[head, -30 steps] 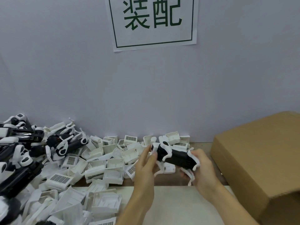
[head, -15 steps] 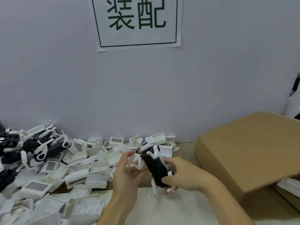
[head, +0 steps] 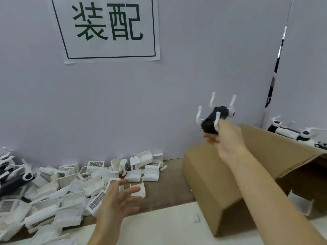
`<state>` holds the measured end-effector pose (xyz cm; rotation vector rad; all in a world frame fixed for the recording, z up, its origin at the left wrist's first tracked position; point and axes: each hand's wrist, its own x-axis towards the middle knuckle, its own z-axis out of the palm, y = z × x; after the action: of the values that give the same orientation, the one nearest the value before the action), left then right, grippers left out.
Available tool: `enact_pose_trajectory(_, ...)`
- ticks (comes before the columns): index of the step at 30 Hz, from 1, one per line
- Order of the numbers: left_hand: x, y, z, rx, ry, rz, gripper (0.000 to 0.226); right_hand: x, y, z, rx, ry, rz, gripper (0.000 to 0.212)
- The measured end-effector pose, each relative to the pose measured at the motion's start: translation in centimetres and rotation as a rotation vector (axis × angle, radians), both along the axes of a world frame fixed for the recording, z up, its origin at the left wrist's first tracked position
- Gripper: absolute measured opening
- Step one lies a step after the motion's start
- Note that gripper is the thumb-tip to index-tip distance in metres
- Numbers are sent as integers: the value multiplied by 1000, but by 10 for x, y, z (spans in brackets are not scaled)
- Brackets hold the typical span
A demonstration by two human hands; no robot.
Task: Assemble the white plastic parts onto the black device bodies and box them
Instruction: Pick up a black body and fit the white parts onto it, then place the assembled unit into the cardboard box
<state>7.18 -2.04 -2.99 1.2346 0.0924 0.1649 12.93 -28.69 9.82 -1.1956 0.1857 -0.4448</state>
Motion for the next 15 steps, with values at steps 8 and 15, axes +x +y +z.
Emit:
enact_pose_trajectory(8, 1, -1, -3, 56, 21, -34, 29, 3, -30, -1, -71, 52, 30, 32)
enact_pose_trajectory(15, 2, -1, -10, 308, 45, 15, 17, -23, 120, -65, -795, 82, 445, 21)
